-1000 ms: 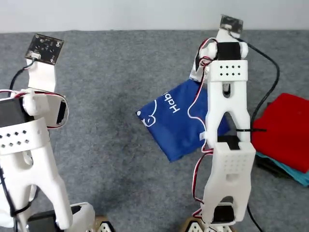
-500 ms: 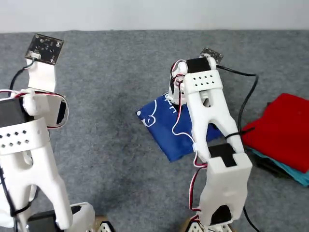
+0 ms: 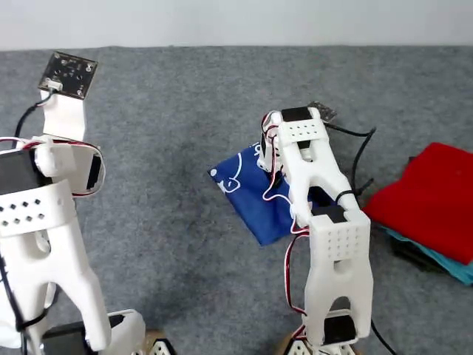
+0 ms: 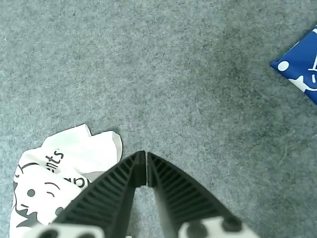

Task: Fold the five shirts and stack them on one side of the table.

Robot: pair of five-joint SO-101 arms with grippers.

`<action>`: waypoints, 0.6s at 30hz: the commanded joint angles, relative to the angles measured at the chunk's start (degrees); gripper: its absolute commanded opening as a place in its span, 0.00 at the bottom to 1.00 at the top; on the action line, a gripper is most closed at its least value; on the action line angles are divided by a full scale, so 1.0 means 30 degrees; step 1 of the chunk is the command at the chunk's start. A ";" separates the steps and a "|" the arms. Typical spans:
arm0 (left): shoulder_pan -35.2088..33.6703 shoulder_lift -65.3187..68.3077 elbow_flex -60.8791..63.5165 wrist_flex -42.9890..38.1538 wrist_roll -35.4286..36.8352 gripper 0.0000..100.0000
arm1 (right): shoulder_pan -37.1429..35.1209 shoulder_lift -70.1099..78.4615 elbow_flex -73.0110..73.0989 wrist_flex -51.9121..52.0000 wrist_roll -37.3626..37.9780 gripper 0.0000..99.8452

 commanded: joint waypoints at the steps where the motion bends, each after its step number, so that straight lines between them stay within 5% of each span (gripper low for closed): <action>1: -0.0147 -0.0938 -0.0103 0.0352 -0.0147 0.01 | 0.0366 0.1187 -0.0381 0.0308 -0.0088 0.18; 6: -0.0147 -0.1788 -0.0103 0.0352 -0.0147 0.01 | 0.0777 0.1245 -0.0557 0.0513 0.1289 0.01; 18: -0.1670 -0.3897 0.1773 0.0352 -0.0234 0.01 | 0.2916 -0.3766 -0.2520 0.5700 0.6095 0.01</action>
